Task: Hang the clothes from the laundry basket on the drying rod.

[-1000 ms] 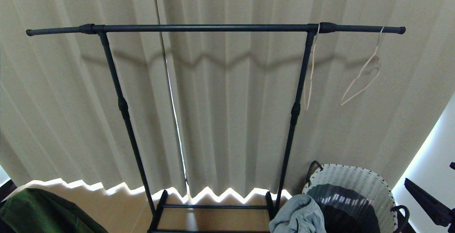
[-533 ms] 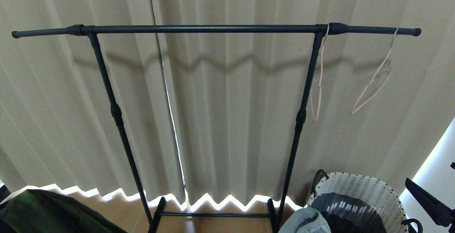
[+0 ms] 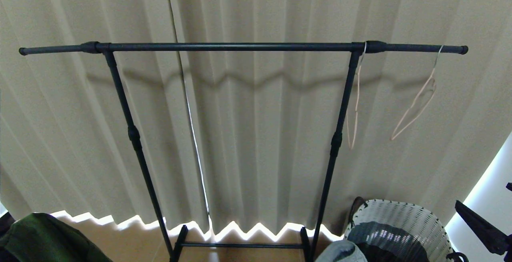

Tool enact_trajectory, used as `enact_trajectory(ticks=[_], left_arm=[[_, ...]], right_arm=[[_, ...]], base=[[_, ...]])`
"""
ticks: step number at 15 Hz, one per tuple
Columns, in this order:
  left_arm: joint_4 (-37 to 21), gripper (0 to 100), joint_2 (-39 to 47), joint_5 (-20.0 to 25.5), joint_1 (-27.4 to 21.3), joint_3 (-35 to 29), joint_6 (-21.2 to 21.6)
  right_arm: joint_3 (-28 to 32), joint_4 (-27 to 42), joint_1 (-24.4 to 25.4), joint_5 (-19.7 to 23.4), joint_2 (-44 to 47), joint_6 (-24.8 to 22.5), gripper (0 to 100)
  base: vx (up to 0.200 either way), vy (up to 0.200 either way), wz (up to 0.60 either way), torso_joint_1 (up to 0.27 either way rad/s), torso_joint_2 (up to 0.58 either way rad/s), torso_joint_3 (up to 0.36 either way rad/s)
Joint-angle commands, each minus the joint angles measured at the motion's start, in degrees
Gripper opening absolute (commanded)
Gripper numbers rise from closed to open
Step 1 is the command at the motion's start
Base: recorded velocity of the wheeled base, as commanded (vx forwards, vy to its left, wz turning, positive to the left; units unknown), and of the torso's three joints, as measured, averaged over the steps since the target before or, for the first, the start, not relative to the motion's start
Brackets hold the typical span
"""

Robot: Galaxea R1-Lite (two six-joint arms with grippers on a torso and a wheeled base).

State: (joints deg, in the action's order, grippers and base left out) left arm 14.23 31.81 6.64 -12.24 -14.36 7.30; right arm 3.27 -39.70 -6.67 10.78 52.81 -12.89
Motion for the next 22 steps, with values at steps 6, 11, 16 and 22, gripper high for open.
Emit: enact_trajectory(ticks=[6, 11, 16, 22], left_arm=[[0.01, 0, 0.01, -0.05, 0.02, 0.03, -0.01], [2.03, 0, -0.87, 0.04, -0.07, 1.0, -0.36], [2.03, 0, -0.96, 0.21, -0.15, 1.0, -0.45], [1.95, 0, -0.78, 0.21, -0.07, 1.18, -0.45]], right_arm=[[-0.37, -0.11, -0.01, 0.03, -0.16, 0.05, 100], [-0.37, -0.11, -0.01, 0.12, 0.01, 0.05, 100], [-0.45, -0.11, -0.01, 0.12, -0.16, -0.03, 100], [-0.45, -0.02, -0.01, 0.12, -0.08, -0.03, 100]], base=[[0.0, 0.0, 0.0, 0.194, -0.5, -0.306], [0.0, 0.0, 0.0, 0.111, -0.26, -0.155], [0.0, 0.0, 0.0, 0.0, 0.0, 0.0], [0.0, 0.0, 0.0, 0.06, -0.15, -0.078]])
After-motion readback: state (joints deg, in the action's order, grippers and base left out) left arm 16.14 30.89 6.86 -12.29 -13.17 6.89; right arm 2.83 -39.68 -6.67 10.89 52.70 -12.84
